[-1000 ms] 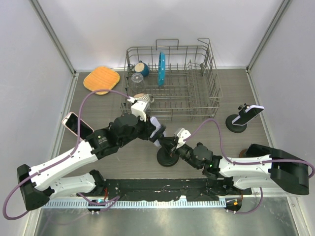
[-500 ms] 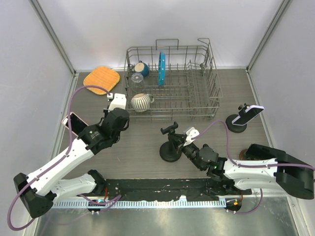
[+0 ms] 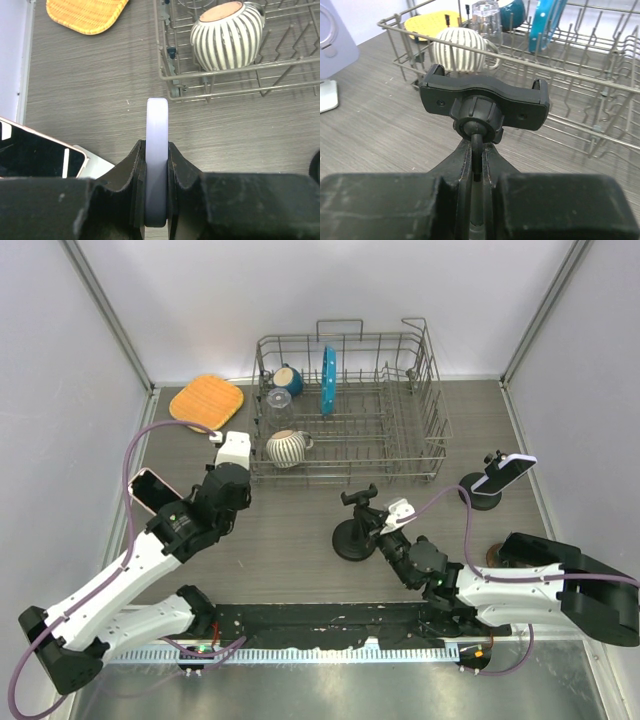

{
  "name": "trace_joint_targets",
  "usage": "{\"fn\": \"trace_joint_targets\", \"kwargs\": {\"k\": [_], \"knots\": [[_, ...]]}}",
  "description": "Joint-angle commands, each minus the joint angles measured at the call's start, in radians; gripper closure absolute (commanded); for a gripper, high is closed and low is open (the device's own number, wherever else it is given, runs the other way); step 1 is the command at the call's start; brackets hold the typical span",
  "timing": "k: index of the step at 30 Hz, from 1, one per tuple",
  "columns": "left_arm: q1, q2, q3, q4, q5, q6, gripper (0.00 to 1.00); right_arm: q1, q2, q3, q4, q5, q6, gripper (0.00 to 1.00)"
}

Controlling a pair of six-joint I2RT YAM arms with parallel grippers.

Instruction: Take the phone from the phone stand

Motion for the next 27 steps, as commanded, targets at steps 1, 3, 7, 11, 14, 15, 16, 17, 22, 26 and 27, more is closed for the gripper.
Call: {"fn": "trace_joint_targets", "kwargs": {"k": [1, 3, 7, 11, 14, 15, 16, 17, 22, 26, 27], "knots": [[0.005, -0.028, 0.002, 0.111, 0.037, 0.031, 1.0, -0.004, 0.01, -0.031, 0.038, 0.178, -0.036, 0.99], [0.003, -0.034, 0.0, 0.114, 0.045, 0.039, 1.0, -0.005, 0.011, -0.038, 0.064, 0.224, -0.044, 0.99], [0.003, -0.045, -0.009, 0.125, 0.056, 0.048, 1.0, -0.025, 0.022, -0.047, 0.13, 0.37, -0.07, 0.99], [0.003, -0.053, -0.011, 0.131, 0.063, 0.054, 1.0, -0.116, 0.036, -0.071, 0.209, 0.395, -0.06, 0.99], [0.005, -0.053, -0.012, 0.134, 0.074, 0.054, 1.0, -0.222, 0.039, -0.076, 0.23, 0.362, -0.026, 0.99], [0.003, -0.054, -0.015, 0.134, 0.079, 0.052, 1.0, -0.251, 0.048, -0.079, 0.242, 0.333, -0.026, 0.99], [0.005, -0.054, -0.017, 0.135, 0.083, 0.052, 1.0, -0.29, 0.054, -0.079, 0.273, 0.318, -0.035, 0.99], [0.003, -0.056, -0.017, 0.138, 0.085, 0.052, 1.0, -0.312, 0.068, -0.077, 0.29, 0.306, -0.046, 0.99], [0.003, -0.054, -0.018, 0.14, 0.095, 0.052, 1.0, -0.358, 0.17, -0.055, 0.392, 0.24, -0.121, 0.99], [0.003, -0.065, -0.023, 0.149, 0.098, 0.051, 1.0, -0.371, 0.249, -0.042, 0.443, 0.2, -0.153, 0.98], [0.003, -0.068, -0.024, 0.149, 0.098, 0.051, 1.0, -0.371, 0.261, -0.039, 0.448, 0.197, -0.153, 0.94]]}}
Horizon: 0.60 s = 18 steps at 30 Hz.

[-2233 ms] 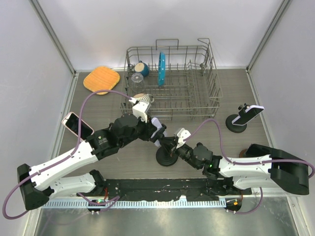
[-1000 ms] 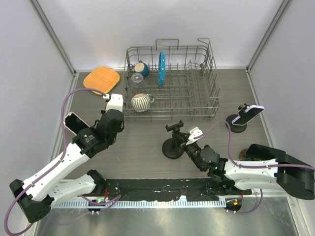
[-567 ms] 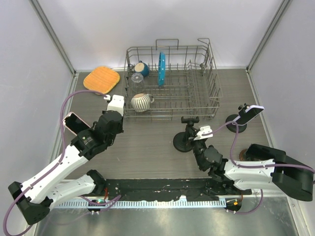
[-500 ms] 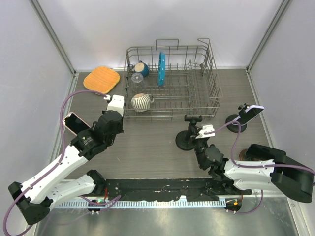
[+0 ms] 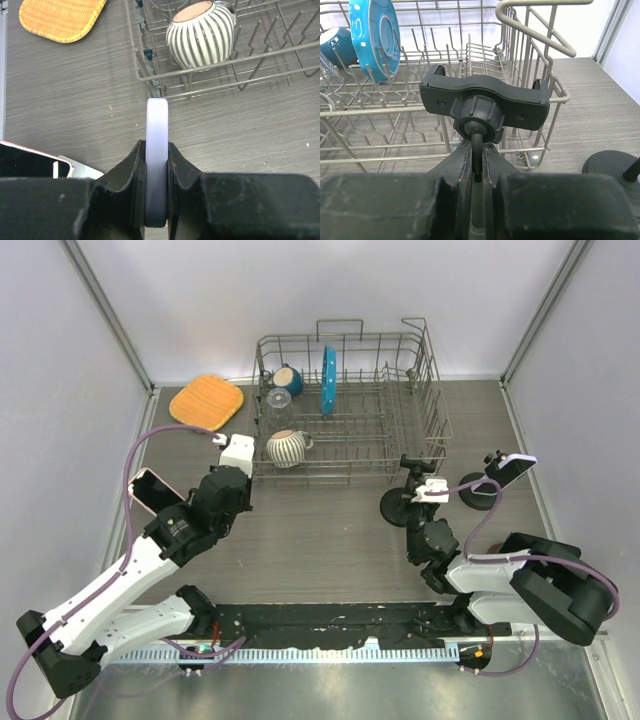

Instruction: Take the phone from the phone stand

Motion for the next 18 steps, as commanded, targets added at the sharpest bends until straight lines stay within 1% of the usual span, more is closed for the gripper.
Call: {"fn": "trace_joint_targets", "kwargs": {"k": [1, 2, 3, 5, 6, 7, 8, 9, 10, 11, 12, 13, 14, 15, 17, 18], "knots": [[0.005, -0.035, 0.005, 0.096, -0.007, 0.007, 1.0, -0.009, 0.069, 0.02, 0.066, -0.039, -0.024, 0.89], [0.005, -0.037, 0.005, 0.096, -0.007, 0.007, 1.0, -0.007, 0.07, 0.018, 0.065, -0.039, -0.018, 0.82], [0.003, -0.038, 0.005, 0.096, -0.007, 0.004, 1.0, -0.009, 0.067, 0.018, 0.059, -0.041, -0.005, 0.62], [0.003, -0.04, 0.007, 0.096, -0.005, 0.004, 1.0, -0.007, 0.023, 0.017, 0.002, -0.042, 0.008, 0.43], [0.003, -0.04, 0.007, 0.096, -0.004, 0.003, 1.0, -0.007, -0.003, 0.018, -0.03, -0.047, 0.023, 0.3], [0.005, -0.041, 0.007, 0.098, -0.002, 0.001, 1.0, -0.007, -0.031, 0.023, -0.108, -0.051, 0.031, 0.25], [0.003, -0.043, 0.005, 0.096, -0.002, 0.001, 1.0, -0.005, -0.101, 0.027, -0.155, -0.07, 0.043, 0.18], [0.005, -0.043, 0.007, 0.098, 0.002, -0.003, 1.0, -0.004, -0.141, 0.033, -0.211, -0.081, 0.066, 0.15], [0.005, -0.043, 0.007, 0.096, 0.005, -0.005, 1.0, -0.005, -0.179, 0.05, -0.331, -0.091, 0.083, 0.13], [0.003, -0.044, 0.007, 0.098, 0.007, -0.009, 1.0, -0.004, -0.227, 0.061, -0.398, -0.11, 0.098, 0.09], [0.003, -0.046, 0.008, 0.098, 0.012, -0.012, 1.0, -0.004, -0.309, 0.073, -0.471, -0.119, 0.113, 0.07], [0.005, -0.047, 0.008, 0.1, 0.012, -0.023, 1.0, -0.002, -0.356, 0.102, -0.622, -0.125, 0.155, 0.07], [0.003, -0.047, 0.01, 0.097, 0.013, -0.032, 1.0, -0.005, -0.396, 0.115, -0.691, -0.133, 0.161, 0.06], [0.005, -0.05, 0.01, 0.095, 0.01, -0.042, 1.0, -0.004, -0.474, 0.141, -0.828, -0.14, 0.202, 0.05], [0.005, -0.058, 0.011, 0.098, 0.01, -0.065, 1.0, -0.002, -0.543, 0.168, -0.962, -0.159, 0.279, 0.05], [0.003, -0.061, 0.01, 0.098, 0.01, -0.075, 1.0, -0.002, -0.606, 0.181, -1.025, -0.171, 0.301, 0.05]]}}
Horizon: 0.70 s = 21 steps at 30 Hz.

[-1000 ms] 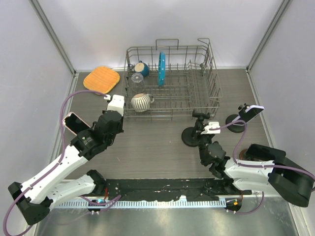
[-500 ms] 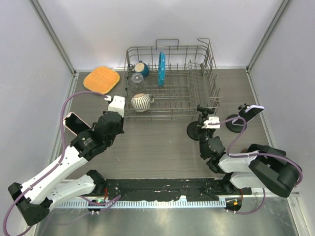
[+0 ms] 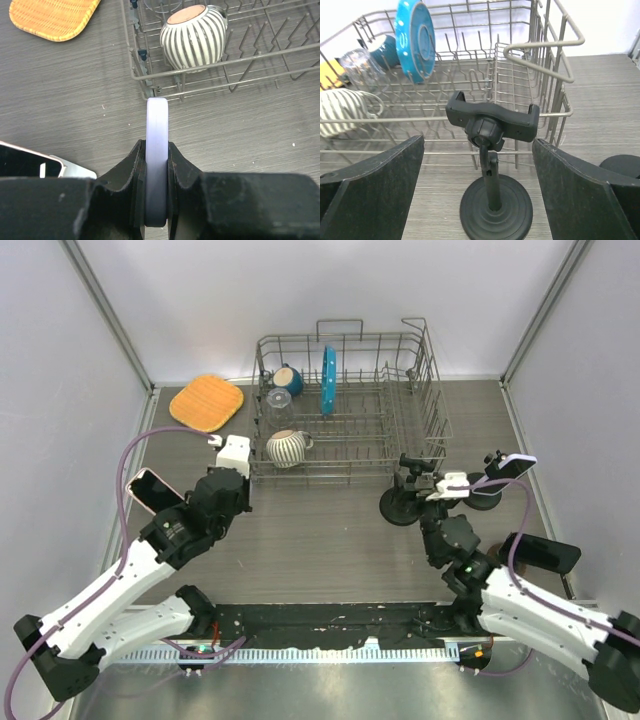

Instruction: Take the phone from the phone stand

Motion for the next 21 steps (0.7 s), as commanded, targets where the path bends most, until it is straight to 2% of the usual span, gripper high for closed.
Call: {"fn": "trace_joint_targets", "kwargs": {"k": [1, 6, 10, 14, 21], "knots": [[0.005, -0.042, 0.019, 0.099, -0.01, -0.054, 1.0, 0.004, -0.175, 0.114, -0.5, -0.056, 0.174, 0.05], [0.005, -0.048, 0.028, 0.079, 0.01, -0.169, 1.0, 0.004, -0.273, 0.22, -0.783, -0.126, 0.239, 0.05], [0.003, -0.057, 0.043, 0.039, 0.025, -0.296, 1.0, 0.015, -0.223, 0.34, -0.837, -0.252, 0.208, 0.05], [0.003, -0.066, 0.056, 0.016, 0.05, -0.373, 1.0, 0.082, -0.104, 0.421, -0.825, -0.281, 0.157, 0.05], [0.005, -0.048, 0.06, -0.021, 0.064, -0.581, 1.0, 0.345, 0.117, 0.516, -0.679, -0.246, -0.014, 0.05]]}}
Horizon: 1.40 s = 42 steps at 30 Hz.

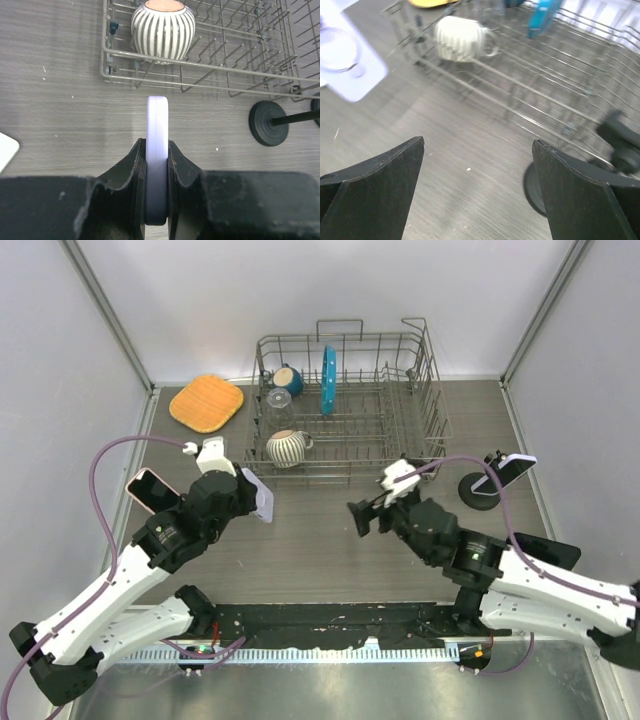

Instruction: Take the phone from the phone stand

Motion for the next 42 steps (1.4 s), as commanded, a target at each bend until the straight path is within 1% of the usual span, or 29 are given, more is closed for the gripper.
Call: {"fn": "trace_joint_targets", "kwargs": {"k": [1, 4, 5, 8, 11, 14, 18, 23, 26, 27, 29, 30, 32, 33, 34, 35, 36, 38, 39, 41, 42], "knots": [[0.003, 0.001, 0.054, 0.026, 0.001, -0.234, 1.0, 0.149, 0.139, 0.062, 0.124, -0.011, -0.155, 0.05], [0.003, 0.022, 0.068, -0.006, 0.014, -0.332, 1.0, 0.237, 0.245, 0.055, 0.267, -0.023, -0.202, 0.05], [0.003, 0.027, 0.077, -0.012, 0.02, -0.348, 1.0, 0.253, 0.268, 0.049, 0.304, -0.022, -0.233, 0.05], [0.003, 0.036, 0.078, -0.017, 0.058, -0.381, 0.99, 0.303, 0.362, 0.036, 0.484, -0.008, -0.29, 0.05], [0.003, 0.038, 0.074, -0.009, 0.092, -0.403, 0.97, 0.338, 0.464, 0.042, 0.589, 0.009, -0.345, 0.05], [0.003, 0.036, 0.069, -0.009, 0.106, -0.412, 0.96, 0.355, 0.558, 0.062, 0.67, 0.029, -0.391, 0.05], [0.005, 0.035, 0.069, -0.012, 0.119, -0.42, 0.96, 0.359, 0.669, 0.098, 0.738, 0.065, -0.452, 0.06], [0.003, 0.03, 0.071, -0.006, 0.141, -0.426, 0.96, 0.36, 0.803, 0.111, 0.92, 0.192, -0.543, 0.12], [0.003, 0.03, 0.065, -0.006, 0.147, -0.432, 0.96, 0.36, 0.851, 0.127, 0.999, 0.231, -0.592, 0.19], [0.005, 0.03, 0.064, -0.006, 0.15, -0.434, 0.96, 0.359, 0.879, 0.131, 1.008, 0.236, -0.6, 0.23], [0.003, 0.024, 0.06, -0.004, 0.153, -0.437, 0.96, 0.36, 0.903, 0.141, 1.04, 0.246, -0.612, 0.28], [0.005, 0.023, 0.058, -0.004, 0.153, -0.435, 0.96, 0.362, 0.92, 0.141, 1.054, 0.259, -0.614, 0.35], [0.005, 0.016, 0.055, -0.004, 0.15, -0.437, 0.95, 0.363, 0.933, 0.144, 1.083, 0.273, -0.615, 0.46], [0.003, 0.015, 0.054, -0.004, 0.149, -0.437, 0.94, 0.365, 0.936, 0.144, 1.088, 0.283, -0.615, 0.57], [0.005, 0.009, 0.049, -0.004, 0.146, -0.437, 0.93, 0.368, 0.939, 0.145, 1.092, 0.286, -0.615, 0.63], [0.003, 0.006, 0.046, -0.006, 0.144, -0.437, 0.91, 0.369, 0.937, 0.145, 1.097, 0.289, -0.612, 0.68], [0.003, 0.003, 0.045, -0.004, 0.139, -0.437, 0.82, 0.371, 0.936, 0.145, 1.094, 0.299, -0.608, 0.77], [0.003, -0.008, 0.04, -0.013, 0.124, -0.434, 0.71, 0.372, 0.923, 0.15, 1.054, 0.306, -0.583, 0.88], [0.003, -0.011, 0.041, -0.017, 0.118, -0.431, 0.6, 0.372, 0.916, 0.151, 1.037, 0.308, -0.572, 0.99], [0.003, -0.026, 0.041, -0.017, 0.095, -0.392, 0.48, 0.372, 0.893, 0.148, 0.985, 0.316, -0.546, 0.99], [0.005, -0.033, 0.043, -0.012, 0.086, -0.375, 0.34, 0.372, 0.884, 0.147, 0.964, 0.314, -0.514, 0.99]]}}
